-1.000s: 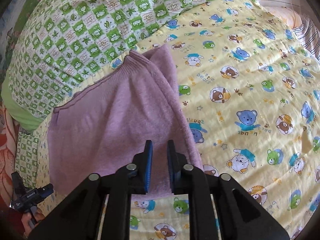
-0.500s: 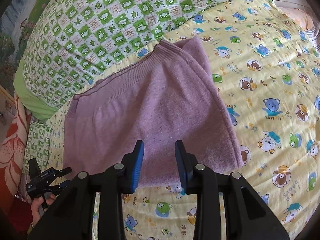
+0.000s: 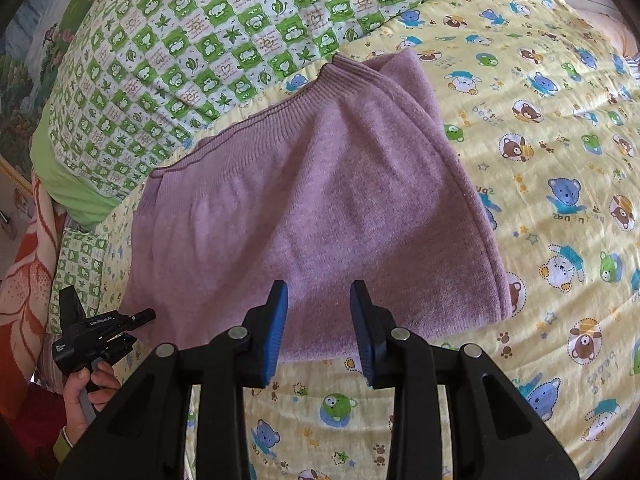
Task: Fold small clothes
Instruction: 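Grasp the sweater edge with the left gripper and lift it toward the right gripper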
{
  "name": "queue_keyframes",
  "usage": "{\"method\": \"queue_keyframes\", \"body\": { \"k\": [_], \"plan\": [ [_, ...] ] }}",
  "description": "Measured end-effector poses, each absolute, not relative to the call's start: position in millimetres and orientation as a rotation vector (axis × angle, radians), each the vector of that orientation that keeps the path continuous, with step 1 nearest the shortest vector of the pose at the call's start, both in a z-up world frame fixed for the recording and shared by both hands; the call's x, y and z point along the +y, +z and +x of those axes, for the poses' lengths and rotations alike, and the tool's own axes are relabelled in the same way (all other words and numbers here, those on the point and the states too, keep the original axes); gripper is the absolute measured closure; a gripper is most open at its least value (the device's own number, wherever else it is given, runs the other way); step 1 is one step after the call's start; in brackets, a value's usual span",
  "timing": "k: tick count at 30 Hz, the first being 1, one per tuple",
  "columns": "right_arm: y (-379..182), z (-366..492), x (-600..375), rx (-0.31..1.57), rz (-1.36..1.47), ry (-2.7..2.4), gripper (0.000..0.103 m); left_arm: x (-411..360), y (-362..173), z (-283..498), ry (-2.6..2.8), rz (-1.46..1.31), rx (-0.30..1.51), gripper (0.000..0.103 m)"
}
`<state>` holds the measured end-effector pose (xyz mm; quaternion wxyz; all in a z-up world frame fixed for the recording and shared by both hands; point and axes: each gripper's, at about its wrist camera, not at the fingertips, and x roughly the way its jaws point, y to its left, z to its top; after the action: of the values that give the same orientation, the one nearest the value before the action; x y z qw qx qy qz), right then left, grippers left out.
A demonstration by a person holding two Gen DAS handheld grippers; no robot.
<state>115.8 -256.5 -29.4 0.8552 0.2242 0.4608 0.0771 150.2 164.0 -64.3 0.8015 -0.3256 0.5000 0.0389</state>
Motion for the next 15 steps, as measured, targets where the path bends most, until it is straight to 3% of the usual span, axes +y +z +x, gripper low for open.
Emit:
{"method": "queue_keyframes", "body": {
  "k": [9,15],
  "plan": [
    [-24,127,-258,0.948,0.493,0.197,0.069,77,12,168,-0.179,-0.459,0.928,0.095],
    [-20,141,-264,0.931,0.518,0.215,0.069,6,14,169,-0.354,-0.32,0.95,0.096]
  ]
}}
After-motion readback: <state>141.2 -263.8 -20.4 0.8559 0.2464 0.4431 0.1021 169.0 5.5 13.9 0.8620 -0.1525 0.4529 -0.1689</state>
